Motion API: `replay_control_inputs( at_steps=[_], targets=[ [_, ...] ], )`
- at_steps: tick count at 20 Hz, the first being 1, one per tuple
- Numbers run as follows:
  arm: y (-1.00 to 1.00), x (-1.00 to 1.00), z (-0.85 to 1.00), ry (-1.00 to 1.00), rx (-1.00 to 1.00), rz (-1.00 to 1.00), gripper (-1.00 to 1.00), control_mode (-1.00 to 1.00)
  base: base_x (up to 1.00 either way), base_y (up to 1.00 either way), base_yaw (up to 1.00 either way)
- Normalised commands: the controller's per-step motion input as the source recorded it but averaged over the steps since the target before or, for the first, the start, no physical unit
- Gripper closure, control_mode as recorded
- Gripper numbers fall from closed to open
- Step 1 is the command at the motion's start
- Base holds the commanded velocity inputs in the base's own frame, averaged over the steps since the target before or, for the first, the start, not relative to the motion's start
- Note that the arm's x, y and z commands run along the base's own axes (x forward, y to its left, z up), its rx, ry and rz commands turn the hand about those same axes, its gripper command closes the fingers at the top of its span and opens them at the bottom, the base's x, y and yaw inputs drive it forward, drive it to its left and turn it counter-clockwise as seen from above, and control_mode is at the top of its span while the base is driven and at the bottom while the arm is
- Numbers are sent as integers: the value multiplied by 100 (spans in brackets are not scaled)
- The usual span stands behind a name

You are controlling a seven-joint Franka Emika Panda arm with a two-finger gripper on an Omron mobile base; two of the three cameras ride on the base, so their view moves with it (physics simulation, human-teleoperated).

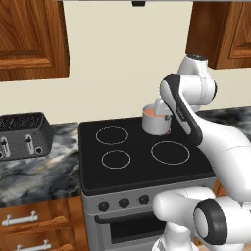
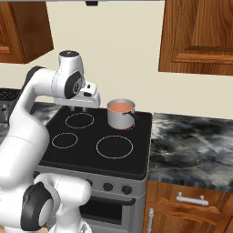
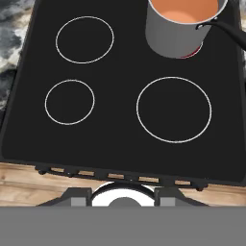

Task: Wait until the marinara sauce is simmered to a deep red color and then turn off the stove.

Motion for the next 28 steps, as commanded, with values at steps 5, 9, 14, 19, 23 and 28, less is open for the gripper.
replay_control_inputs(
  at_steps=[5,9,14,19,23,28],
  targets=[
    [0,0,0,0,0,0,-100,100,0,0,0],
    [0,0,0,0,0,0,-100,100,0,0,0],
    [0,0,0,0,0,0,-100,100,0,14,0],
    [0,0,0,0,0,0,-100,100,-10,65,-4],
    [0,0,0,0,0,0,-100,100,-22,68,-2],
    [0,0,0,0,0,0,-100,100,-27,52,0]
  ],
)
